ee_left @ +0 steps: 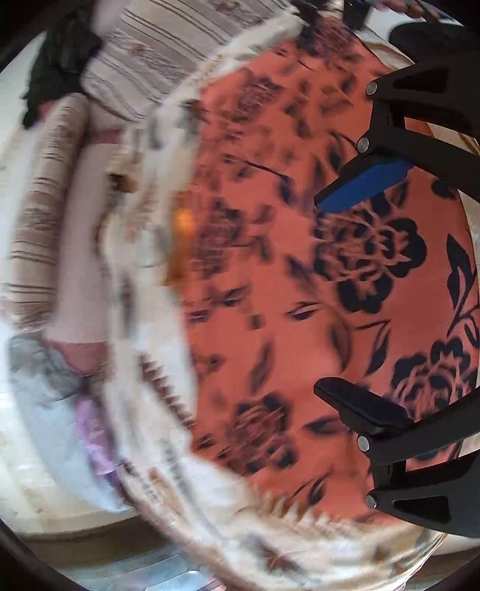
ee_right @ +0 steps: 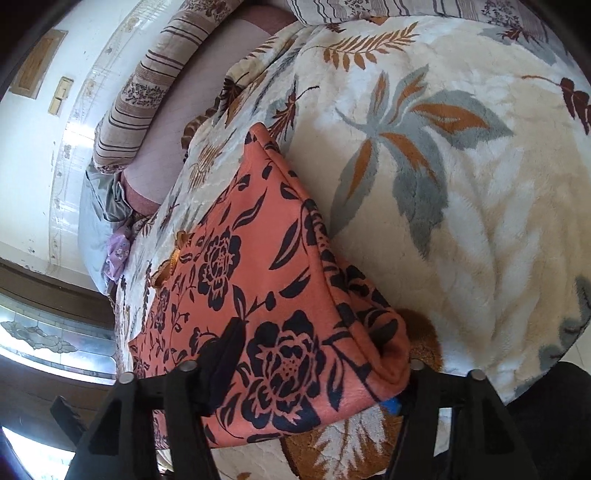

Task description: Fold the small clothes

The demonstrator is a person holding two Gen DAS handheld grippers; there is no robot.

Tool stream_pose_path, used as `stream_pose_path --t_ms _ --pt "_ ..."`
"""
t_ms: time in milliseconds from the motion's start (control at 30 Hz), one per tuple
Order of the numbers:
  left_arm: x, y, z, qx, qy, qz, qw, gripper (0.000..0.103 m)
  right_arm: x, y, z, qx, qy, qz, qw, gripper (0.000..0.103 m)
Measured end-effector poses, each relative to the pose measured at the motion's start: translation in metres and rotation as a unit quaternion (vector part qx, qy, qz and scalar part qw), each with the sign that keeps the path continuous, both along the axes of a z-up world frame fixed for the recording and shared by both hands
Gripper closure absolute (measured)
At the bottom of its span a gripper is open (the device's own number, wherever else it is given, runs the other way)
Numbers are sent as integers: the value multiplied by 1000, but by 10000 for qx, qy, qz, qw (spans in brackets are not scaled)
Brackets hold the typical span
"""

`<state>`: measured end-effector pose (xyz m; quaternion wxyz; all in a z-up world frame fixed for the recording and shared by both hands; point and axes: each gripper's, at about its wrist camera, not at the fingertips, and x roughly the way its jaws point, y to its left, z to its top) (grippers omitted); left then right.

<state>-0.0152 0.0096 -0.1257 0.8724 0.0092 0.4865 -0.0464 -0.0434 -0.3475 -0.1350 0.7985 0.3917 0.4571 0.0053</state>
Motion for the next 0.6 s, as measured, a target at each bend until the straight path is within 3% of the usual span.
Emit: stream_pose_path --t_ms 67,100,133,233,300,433,533,600 --pt "-6 -7 -2 309 -456 -245 9982 6 7 9 2 -309 -8 77 9995 35" --pt "-5 -3 2 156 -338 -213 9991 7 11 14 4 -548 62 132 9984 54" --pt "-2 4 6 -89 -228 -184 9995 7 16 20 9 -763 139 228 9967 80" --pt "1 28 19 -745 -134 -131 9970 8 27 46 45 -1312 -54 463 9903 84" --pt "-8 60 34 -1241 -383 354 9909 8 29 80 86 -1670 -564 742 9815 85" --pt "-33 134 52 -2307 -802 1264 9614 8 18 189 145 -2361 -1572 1744 9429 85" --pt "-50 179 51 -2751 -910 1723 9415 8 2 267 125 -2590 -1716 2678 9120 85" --pt "-57 197 46 -2943 -854 1857 9336 8 3 311 73 -2638 -1283 3355 8952 85"
